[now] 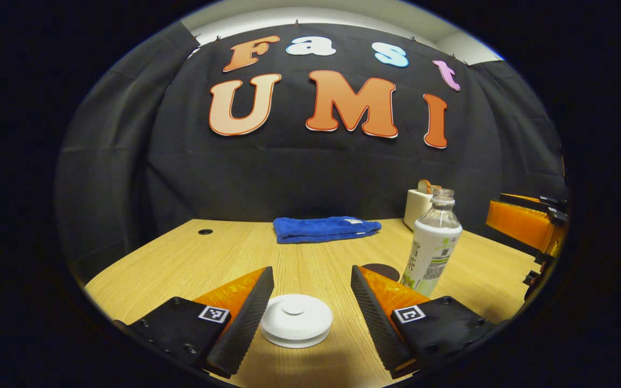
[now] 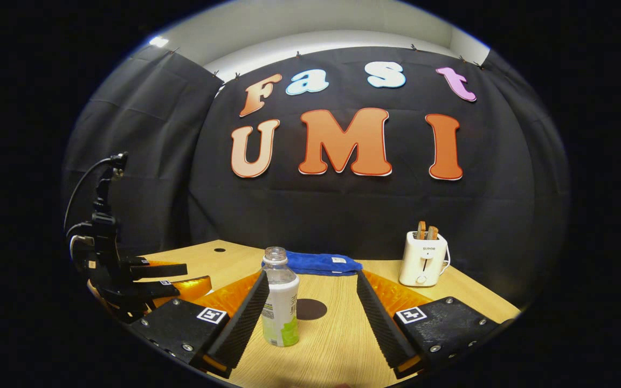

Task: Open the teacup lid with one hand, grasp the water bottle and pour water into the teacup with the other hand; after pouring, place the water bottle on the coaster and then close the teacup lid.

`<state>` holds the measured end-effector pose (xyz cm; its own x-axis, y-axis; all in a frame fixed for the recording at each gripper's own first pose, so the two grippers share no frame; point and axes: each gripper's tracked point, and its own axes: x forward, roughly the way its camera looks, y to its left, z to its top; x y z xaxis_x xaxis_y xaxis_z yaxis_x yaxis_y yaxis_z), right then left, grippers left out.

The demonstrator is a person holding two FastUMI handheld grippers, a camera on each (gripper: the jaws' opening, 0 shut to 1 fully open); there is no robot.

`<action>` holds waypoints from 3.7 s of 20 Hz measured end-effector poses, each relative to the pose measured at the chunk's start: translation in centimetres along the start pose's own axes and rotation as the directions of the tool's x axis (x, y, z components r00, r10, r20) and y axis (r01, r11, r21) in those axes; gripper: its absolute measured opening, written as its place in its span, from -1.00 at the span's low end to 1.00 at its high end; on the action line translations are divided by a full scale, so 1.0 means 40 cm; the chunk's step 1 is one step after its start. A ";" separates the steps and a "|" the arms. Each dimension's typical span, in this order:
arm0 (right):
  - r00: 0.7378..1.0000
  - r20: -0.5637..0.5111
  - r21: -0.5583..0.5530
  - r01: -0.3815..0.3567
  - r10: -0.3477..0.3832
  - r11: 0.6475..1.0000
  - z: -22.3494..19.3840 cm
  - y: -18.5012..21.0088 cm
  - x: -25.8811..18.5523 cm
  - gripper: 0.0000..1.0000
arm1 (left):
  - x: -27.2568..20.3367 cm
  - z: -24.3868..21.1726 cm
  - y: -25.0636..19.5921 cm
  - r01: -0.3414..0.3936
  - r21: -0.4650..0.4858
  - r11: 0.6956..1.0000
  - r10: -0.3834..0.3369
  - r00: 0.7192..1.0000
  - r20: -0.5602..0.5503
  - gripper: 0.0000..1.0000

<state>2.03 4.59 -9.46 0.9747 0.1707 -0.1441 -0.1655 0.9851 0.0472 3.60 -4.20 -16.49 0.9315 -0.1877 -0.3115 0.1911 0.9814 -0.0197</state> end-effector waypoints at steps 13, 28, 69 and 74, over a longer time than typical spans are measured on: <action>0.998 -0.059 0.002 -0.027 0.028 1.000 -0.083 0.012 0.056 0.97 | 0.075 -0.110 0.047 -0.075 0.055 0.996 0.081 0.990 -0.117 0.17; 0.993 -0.091 0.033 -0.073 0.076 0.997 -0.101 0.043 0.058 0.97 | 0.067 -0.041 0.065 -0.109 0.030 0.994 0.110 0.994 -0.030 -0.43; 0.958 -0.280 -0.589 -0.127 -0.055 0.798 -0.213 0.092 0.182 0.32 | -0.166 0.035 0.298 -0.272 0.004 0.962 0.271 0.961 0.057 -0.44; 0.977 -0.208 -0.812 -0.139 -0.057 0.567 -0.185 0.124 0.177 0.30 | -0.192 0.040 0.317 -0.286 0.012 0.958 0.284 0.956 0.070 -0.43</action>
<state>7.01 10.85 -17.57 0.9302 0.1148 -0.3486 -0.3514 0.5525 -0.7558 -0.63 9.62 -12.82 0.9666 0.0967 -0.2373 -0.0794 0.9935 0.0813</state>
